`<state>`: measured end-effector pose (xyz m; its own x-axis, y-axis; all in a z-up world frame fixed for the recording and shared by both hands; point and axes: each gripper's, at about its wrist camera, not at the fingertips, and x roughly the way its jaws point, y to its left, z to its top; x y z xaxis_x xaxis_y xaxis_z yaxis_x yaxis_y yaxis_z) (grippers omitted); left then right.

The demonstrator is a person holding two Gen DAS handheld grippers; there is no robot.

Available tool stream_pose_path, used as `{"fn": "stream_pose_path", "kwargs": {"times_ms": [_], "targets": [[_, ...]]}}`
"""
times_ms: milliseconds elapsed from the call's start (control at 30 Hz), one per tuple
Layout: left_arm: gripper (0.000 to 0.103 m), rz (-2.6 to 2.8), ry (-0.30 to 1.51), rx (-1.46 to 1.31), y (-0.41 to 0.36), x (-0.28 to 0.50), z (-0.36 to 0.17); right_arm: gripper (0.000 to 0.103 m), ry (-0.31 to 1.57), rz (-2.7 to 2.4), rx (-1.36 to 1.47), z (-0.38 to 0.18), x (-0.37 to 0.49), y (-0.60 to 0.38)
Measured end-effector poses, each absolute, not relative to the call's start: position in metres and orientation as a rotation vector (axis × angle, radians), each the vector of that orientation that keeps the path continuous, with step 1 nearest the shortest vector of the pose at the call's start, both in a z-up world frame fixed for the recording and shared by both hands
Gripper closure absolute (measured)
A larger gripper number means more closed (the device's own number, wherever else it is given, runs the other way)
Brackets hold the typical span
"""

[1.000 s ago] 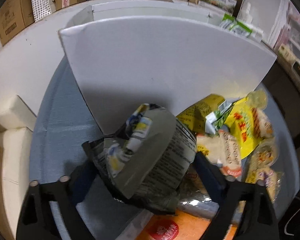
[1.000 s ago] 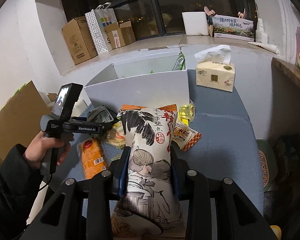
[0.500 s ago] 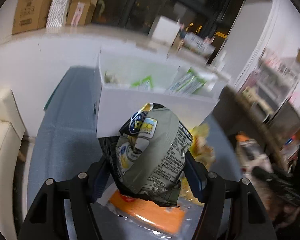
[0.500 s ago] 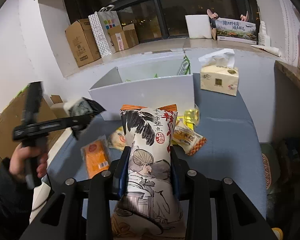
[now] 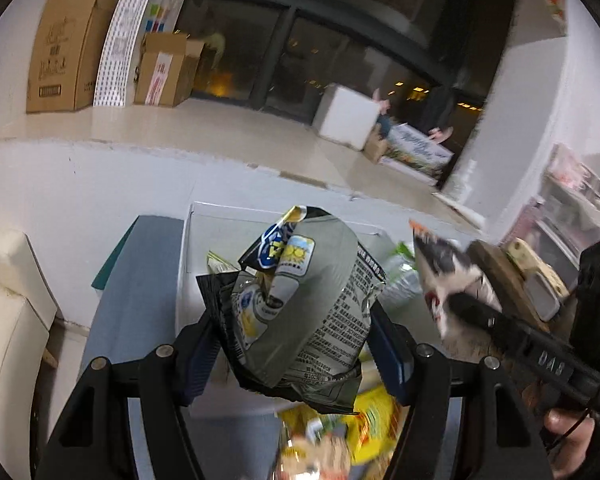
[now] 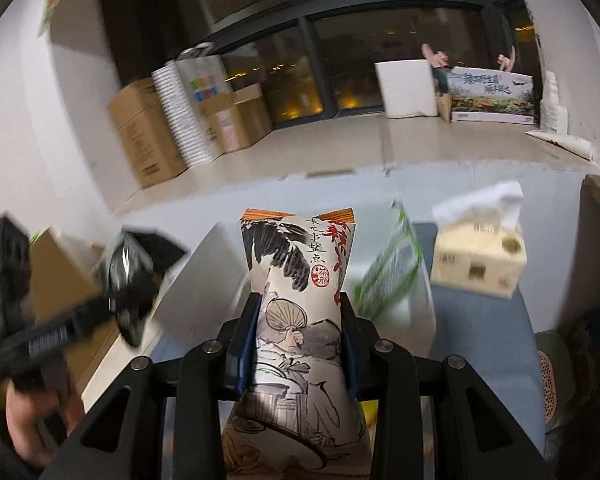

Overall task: Organize snacks
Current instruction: 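Lower both bags into the white box and release them, then grasp the beige patterned bag with the right tool while the left tool grasps the small green packet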

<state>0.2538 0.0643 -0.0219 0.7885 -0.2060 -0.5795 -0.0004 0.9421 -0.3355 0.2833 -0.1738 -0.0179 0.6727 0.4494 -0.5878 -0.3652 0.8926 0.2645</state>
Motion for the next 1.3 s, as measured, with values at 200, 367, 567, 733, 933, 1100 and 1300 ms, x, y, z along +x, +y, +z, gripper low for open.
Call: {"fn": "stream_pose_path", "kwargs": {"times_ms": [200, 367, 567, 733, 933, 1100, 1300], "targets": [[0.018, -0.065, 0.720, -0.273, 0.055, 0.294, -0.037, 0.064, 0.741, 0.436, 0.116, -0.025, 0.343, -0.163], [0.000, -0.031, 0.728, -0.260, 0.058, 0.291, -0.044, 0.000, 0.706, 0.408, 0.134, -0.025, 0.349, -0.170], [0.000, -0.057, 0.731, -0.251, 0.056, 0.270, -0.039, 0.000, 0.695, 0.444, 0.133, -0.022, 0.326, -0.179], [0.000, -0.120, 0.720, -0.241, 0.051, 0.231, -0.030, 0.000, 0.631, 0.501, 0.117, -0.014, 0.280, -0.198], [0.000, -0.218, 0.713, -0.219, 0.043, 0.159, -0.033, 0.000, 0.578, 0.554, 0.130, -0.020, 0.206, -0.238], [0.000, -0.252, 0.710, -0.243, 0.037, 0.114, -0.042, 0.000, 0.597, 0.534, 0.121, -0.044, 0.146, -0.272], [0.000, -0.263, 0.745, -0.243, 0.022, 0.087, -0.059, 0.000, 0.718, 0.458, 0.124, -0.090, 0.127, -0.288]]}}
